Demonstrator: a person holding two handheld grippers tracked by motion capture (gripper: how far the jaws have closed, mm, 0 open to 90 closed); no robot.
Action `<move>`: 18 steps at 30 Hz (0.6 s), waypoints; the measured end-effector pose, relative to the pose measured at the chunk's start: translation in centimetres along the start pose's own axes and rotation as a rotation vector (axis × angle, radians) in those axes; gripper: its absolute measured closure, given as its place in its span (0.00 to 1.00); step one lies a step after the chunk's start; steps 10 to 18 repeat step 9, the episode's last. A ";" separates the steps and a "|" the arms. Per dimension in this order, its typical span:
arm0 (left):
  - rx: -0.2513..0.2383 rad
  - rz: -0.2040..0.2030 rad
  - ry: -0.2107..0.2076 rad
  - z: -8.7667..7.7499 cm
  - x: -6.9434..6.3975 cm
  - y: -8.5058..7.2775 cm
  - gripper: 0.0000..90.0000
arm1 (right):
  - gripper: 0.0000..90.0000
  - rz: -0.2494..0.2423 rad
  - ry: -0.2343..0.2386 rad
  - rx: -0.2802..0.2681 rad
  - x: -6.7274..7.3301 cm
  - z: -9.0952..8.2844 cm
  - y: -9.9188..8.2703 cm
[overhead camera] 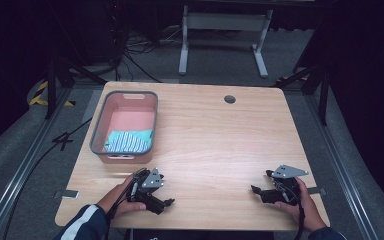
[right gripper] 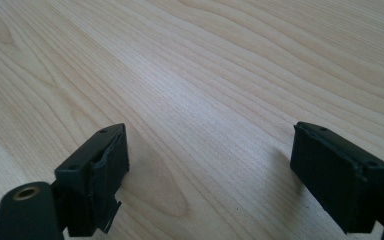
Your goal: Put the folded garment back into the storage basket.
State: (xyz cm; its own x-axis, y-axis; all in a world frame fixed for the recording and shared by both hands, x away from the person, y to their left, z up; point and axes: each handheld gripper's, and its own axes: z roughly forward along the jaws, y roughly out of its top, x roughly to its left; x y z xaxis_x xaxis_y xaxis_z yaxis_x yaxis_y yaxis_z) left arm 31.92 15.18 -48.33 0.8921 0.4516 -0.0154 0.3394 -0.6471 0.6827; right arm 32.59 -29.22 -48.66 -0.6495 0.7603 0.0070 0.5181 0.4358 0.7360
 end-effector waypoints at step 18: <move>0.003 0.003 -0.002 0.1 0.1 0.1 0.11 | 0.18 0.000 0.001 0.000 0.0 0.0 0.0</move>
